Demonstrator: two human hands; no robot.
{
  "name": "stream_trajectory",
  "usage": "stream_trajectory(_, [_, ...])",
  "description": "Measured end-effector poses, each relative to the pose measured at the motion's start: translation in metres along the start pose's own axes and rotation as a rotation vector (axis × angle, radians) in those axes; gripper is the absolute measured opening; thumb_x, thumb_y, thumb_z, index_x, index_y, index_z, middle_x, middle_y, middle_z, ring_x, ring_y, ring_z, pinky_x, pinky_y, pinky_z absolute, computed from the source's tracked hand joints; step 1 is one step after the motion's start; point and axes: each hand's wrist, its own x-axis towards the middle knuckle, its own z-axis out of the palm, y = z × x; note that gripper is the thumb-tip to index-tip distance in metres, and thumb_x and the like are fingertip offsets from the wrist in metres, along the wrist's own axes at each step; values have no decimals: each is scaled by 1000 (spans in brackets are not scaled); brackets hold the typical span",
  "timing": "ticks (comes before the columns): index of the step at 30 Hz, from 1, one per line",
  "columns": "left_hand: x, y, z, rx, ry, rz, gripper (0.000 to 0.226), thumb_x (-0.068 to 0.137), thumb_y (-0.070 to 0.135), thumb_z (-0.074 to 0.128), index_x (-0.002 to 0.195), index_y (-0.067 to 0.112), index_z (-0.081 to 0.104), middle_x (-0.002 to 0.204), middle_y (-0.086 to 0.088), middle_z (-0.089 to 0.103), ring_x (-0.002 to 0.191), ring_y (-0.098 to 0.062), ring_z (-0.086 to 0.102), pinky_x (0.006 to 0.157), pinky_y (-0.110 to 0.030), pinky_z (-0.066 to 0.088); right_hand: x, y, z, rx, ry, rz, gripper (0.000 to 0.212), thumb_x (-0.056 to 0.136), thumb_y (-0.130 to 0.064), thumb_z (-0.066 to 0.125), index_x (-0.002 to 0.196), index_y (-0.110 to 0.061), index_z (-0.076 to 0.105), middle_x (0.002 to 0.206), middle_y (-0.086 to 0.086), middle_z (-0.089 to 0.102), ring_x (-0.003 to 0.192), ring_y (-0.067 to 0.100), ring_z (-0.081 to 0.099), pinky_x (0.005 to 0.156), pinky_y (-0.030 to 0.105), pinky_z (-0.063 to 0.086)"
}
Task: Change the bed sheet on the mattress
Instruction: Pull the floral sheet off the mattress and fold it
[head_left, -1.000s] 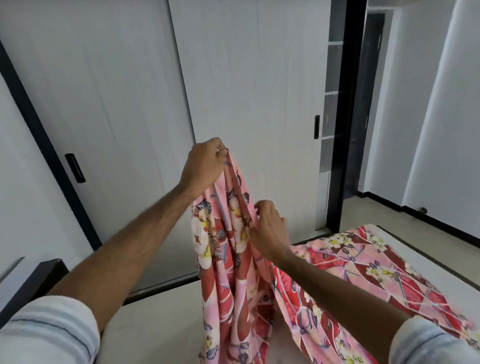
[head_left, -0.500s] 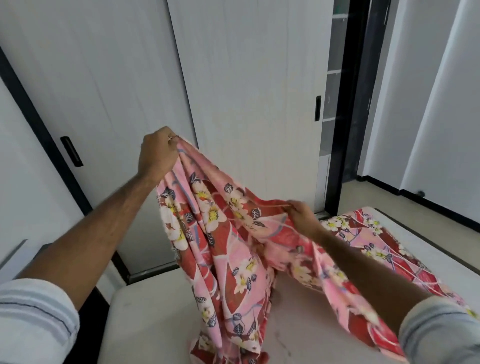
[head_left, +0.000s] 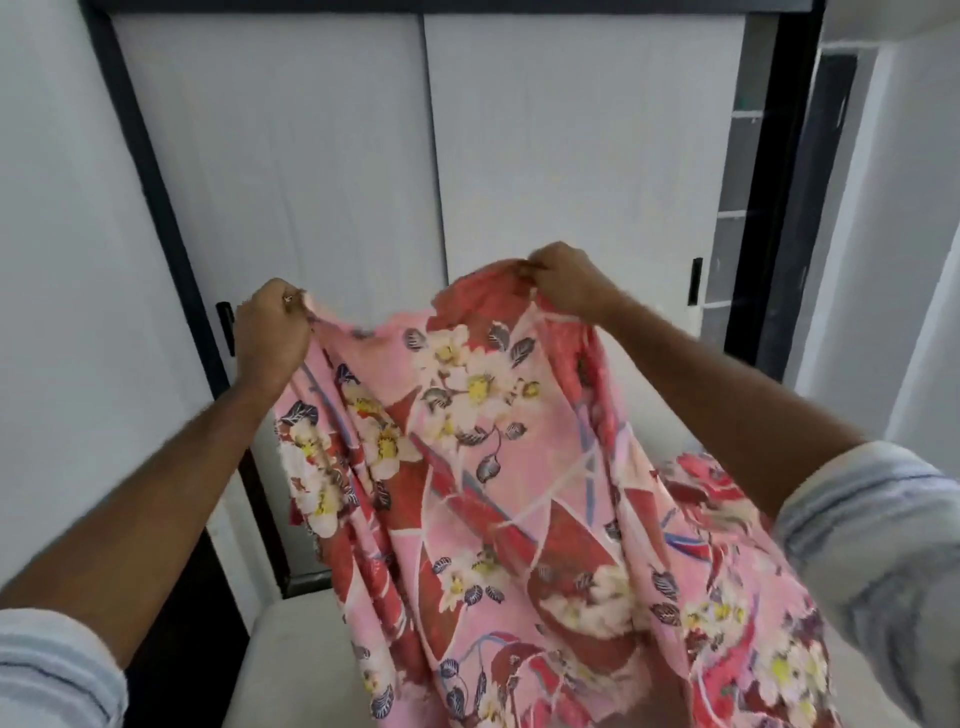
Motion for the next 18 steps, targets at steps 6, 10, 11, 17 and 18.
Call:
stream_trajectory(6, [-5,-13,-19,-43,-126,-57,24,98,8,59,120,9,69,107,-13,72,103,-30,67,78,-21,42,20,6,28,72,57,73,29,101,-25,53,105,-2,70,75,1,63,62,12,61,57,22,51])
stream_trajectory(10, [-36,42,4,-296,-432,-23,49,94,19,71,139,28,55,83,-13,73,78,-22,69,59,-11,49,24,-9,49,-49,-33,12,31,98,-28,59,97,-1,75,86,11,71,77,22,67,68,30,55])
stream_trajectory(11, [-42,55,13,-343,-518,1,56,91,19,74,141,33,51,74,-6,72,70,-15,66,59,-11,49,24,-14,54,-97,-52,-30,33,97,-30,60,91,-2,76,87,13,72,79,25,67,70,33,52])
stream_trajectory(17, [-49,78,61,-374,-581,-64,14,81,19,82,88,18,70,70,1,68,71,-16,65,71,-33,47,5,-30,67,-317,-13,-259,7,88,-22,63,84,-20,59,84,4,66,76,21,58,65,31,39])
stream_trajectory(18, [-49,77,64,-354,-544,-88,12,81,19,82,79,15,70,66,2,65,66,-15,61,68,-33,44,-2,-25,67,-273,20,-252,6,88,-23,61,90,-24,56,85,2,66,78,23,60,65,33,43])
